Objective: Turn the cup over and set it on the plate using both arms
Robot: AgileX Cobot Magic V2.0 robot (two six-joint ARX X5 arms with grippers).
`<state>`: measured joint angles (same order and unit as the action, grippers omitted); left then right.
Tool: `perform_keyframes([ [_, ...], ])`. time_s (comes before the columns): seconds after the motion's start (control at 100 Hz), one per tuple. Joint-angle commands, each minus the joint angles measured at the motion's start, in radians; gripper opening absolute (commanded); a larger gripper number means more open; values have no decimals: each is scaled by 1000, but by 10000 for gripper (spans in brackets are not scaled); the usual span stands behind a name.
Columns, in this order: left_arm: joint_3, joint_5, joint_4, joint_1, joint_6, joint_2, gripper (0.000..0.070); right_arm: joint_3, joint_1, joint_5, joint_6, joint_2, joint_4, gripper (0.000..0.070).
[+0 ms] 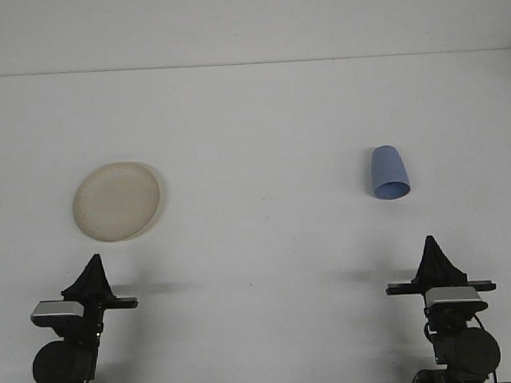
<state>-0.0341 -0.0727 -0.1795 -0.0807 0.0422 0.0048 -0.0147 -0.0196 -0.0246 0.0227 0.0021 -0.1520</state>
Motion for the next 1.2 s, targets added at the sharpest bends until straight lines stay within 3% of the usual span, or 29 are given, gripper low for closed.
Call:
perform_keyframes([
  [0.0,20,1,-15,1,-7,-2,11,2,0,2,3,-1,-12,0],
  [0.47,20,1,-15,1,-7,-2,11,-111,1,-1,4,0,97,0],
  [0.77,20,1,-15,1,-7,-2,11,-367,1,-1,3,105,347,0],
  [1.19,20,1,-15,1,-7,-2,11,-821,1,-1,0,507,784,0],
])
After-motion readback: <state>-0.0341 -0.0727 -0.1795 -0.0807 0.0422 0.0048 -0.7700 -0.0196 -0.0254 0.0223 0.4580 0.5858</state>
